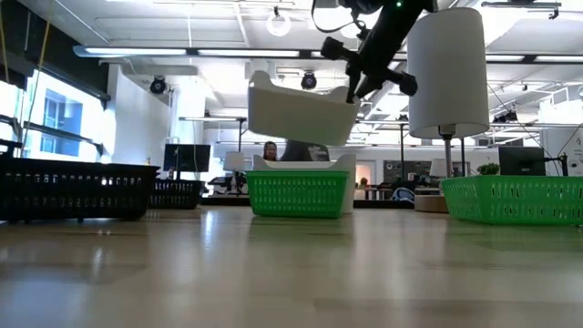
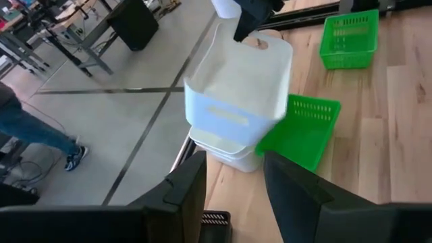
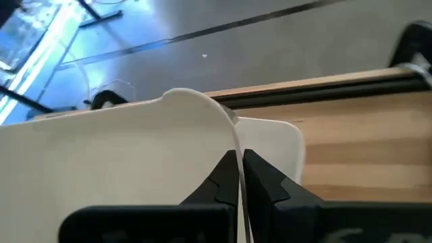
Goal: Stack baskets by color
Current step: Stack the bottom white bin on the white bins
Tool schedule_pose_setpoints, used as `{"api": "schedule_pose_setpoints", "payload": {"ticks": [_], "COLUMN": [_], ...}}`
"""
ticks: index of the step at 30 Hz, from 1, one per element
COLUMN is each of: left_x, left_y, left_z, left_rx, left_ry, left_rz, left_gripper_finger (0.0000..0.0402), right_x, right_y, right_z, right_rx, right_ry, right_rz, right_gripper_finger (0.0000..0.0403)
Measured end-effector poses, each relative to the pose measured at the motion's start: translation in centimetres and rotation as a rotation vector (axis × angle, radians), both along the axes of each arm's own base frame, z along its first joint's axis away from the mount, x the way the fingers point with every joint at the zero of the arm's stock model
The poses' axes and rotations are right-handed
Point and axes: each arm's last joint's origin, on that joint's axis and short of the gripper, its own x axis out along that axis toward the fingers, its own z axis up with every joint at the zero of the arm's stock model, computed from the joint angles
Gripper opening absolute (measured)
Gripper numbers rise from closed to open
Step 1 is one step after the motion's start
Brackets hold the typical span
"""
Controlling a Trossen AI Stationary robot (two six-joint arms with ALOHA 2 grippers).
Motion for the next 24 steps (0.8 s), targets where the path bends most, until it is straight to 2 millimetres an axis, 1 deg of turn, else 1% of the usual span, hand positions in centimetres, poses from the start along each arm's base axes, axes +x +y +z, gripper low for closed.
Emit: {"api": "schedule_pose_setpoints", "payload": {"ticks": [10,16,24], "left_x": [-0.4,-0.4,-0.5], "left_y": [0.0,0.0,0.0], "left_z": [0.2,0.2,0.1], "left_rx": [-0.035,-0.047,-0.055], "left_ry": [-0.04,-0.048,-0.047], "left_rz": [0.01,0.012,0.014], "left_gripper_finger": [0.0133,0.0133,0.0133], "right_x": [-0.8,-1.1,-1.5], "right_y": [-1.2,-1.9,-2.4], "right_z": [-0.6,-0.7,-1.0], "right_rx": [0.132,0.182,0.208], "right_ry": [-0.074,-0.098,-0.071], "right_rz": [-0.133,-0.153,-0.171], "right_gripper_finger": [0.0,0.0,0.0]}}
